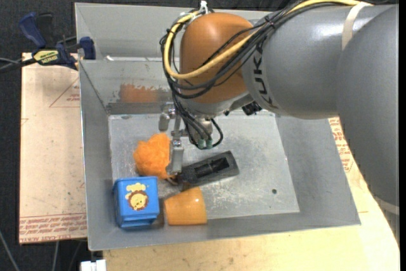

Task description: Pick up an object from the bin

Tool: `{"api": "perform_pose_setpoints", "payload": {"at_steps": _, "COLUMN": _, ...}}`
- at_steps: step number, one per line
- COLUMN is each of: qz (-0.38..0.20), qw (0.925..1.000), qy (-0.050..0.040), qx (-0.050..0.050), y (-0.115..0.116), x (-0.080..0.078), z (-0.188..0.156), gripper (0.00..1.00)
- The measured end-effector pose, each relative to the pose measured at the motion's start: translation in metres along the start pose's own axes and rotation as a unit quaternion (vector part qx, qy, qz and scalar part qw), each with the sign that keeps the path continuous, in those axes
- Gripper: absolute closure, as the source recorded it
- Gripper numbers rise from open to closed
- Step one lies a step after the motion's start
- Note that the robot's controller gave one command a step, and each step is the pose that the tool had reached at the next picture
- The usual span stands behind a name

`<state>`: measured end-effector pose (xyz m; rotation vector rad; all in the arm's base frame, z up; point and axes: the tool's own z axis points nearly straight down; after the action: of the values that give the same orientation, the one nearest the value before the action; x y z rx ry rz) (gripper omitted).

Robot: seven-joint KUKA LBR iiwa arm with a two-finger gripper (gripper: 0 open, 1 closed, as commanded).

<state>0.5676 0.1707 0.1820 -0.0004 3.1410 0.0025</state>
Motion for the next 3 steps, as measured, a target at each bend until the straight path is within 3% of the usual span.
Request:
{"api": "perform_pose_setpoints", "payload": {"at_steps": 1, "qz": -0.009, "qw": 1.0000, "qy": -0.0010, "qx": 0.000, "y": 0.018, "x": 0.015, "z": 0.067, "gripper": 0.00}}
{"api": "perform_pose_setpoints", "payload": {"at_steps": 2, "qz": -0.084, "qw": 0.9965, "qy": 0.0002, "qx": -0.001, "y": -0.039, "x": 0.026, "z": 0.054, "gripper": 0.00}}
{"api": "perform_pose_setpoints", "payload": {"at_steps": 3, "qz": -0.033, "qw": 0.9994, "qy": -0.0021, "qx": 0.001, "y": -0.047, "x": 0.022, "z": 0.054, "gripper": 0.00}}
